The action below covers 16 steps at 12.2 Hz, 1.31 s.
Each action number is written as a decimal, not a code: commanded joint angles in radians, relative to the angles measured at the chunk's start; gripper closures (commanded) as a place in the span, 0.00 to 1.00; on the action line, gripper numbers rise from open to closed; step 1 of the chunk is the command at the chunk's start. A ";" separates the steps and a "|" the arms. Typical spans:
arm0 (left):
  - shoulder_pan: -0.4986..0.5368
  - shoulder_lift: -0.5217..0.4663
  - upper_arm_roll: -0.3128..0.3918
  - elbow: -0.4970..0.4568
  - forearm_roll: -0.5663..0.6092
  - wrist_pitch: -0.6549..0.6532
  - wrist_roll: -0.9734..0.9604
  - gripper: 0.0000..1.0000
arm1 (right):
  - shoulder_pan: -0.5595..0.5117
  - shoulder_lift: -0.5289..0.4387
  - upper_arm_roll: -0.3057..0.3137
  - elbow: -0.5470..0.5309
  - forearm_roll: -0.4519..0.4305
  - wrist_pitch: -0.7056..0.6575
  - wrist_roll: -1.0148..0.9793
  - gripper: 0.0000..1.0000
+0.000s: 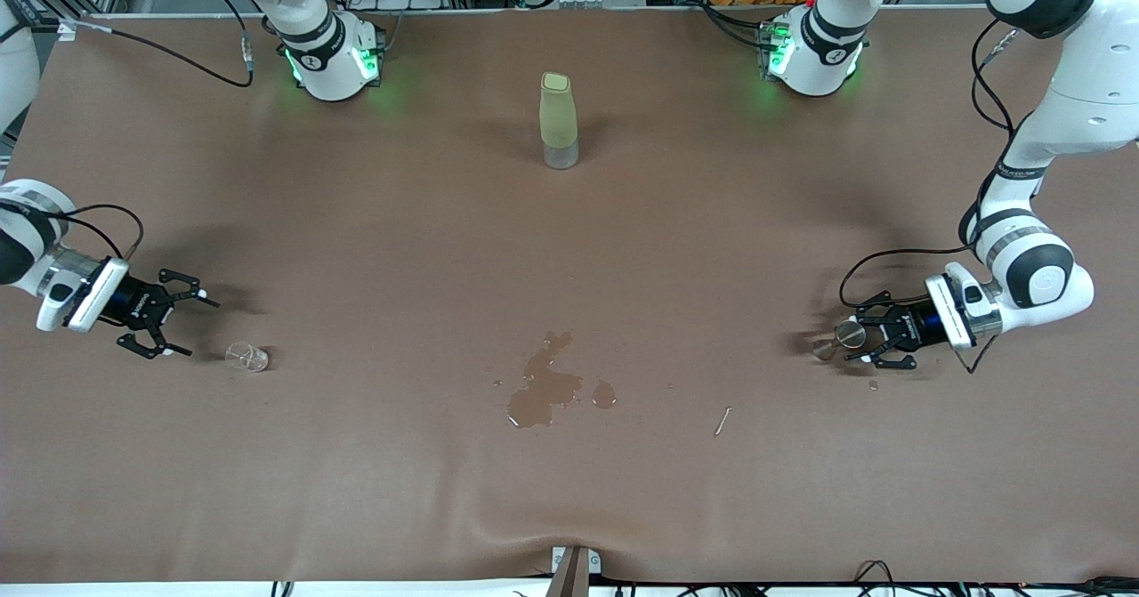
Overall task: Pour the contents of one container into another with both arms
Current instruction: 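Grasp the steel jigger with the left gripper while the right gripper grasps the beaker, then lift the jigger with the left gripper while the right gripper lifts the beaker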
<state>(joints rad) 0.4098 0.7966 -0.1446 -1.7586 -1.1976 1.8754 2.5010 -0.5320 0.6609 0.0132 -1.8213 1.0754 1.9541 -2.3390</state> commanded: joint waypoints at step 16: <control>-0.031 0.024 0.002 0.017 -0.036 -0.010 -0.091 1.00 | 0.053 0.212 0.019 0.094 0.333 0.008 -0.197 0.00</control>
<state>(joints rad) 0.3965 0.8283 -0.1474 -1.7507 -1.2301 1.8725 2.4663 -0.4821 0.8441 0.0319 -1.7607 1.3776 1.9600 -2.5138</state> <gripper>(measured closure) 0.789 0.000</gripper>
